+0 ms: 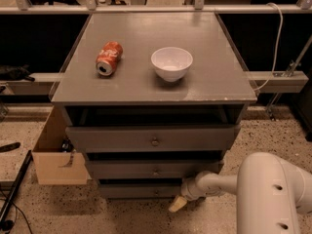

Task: Open bottom drawer

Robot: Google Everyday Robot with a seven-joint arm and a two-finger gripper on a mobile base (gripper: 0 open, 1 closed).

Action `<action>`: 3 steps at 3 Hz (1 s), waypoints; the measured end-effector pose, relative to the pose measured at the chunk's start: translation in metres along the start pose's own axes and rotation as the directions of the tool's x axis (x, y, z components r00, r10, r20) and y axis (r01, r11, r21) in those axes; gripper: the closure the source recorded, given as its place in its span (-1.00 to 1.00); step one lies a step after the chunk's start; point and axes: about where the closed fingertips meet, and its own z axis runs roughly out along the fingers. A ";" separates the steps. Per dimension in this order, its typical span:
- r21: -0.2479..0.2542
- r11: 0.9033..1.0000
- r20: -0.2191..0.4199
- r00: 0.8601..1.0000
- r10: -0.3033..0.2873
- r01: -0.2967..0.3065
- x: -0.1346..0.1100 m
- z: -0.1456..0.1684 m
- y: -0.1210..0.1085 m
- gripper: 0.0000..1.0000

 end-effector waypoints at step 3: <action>-0.010 1.000 -0.048 0.999 0.012 -0.012 0.021 0.023 -0.006 -1.00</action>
Offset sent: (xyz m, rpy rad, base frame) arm 0.0017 -0.0084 -0.0308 -0.0539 0.0437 0.0045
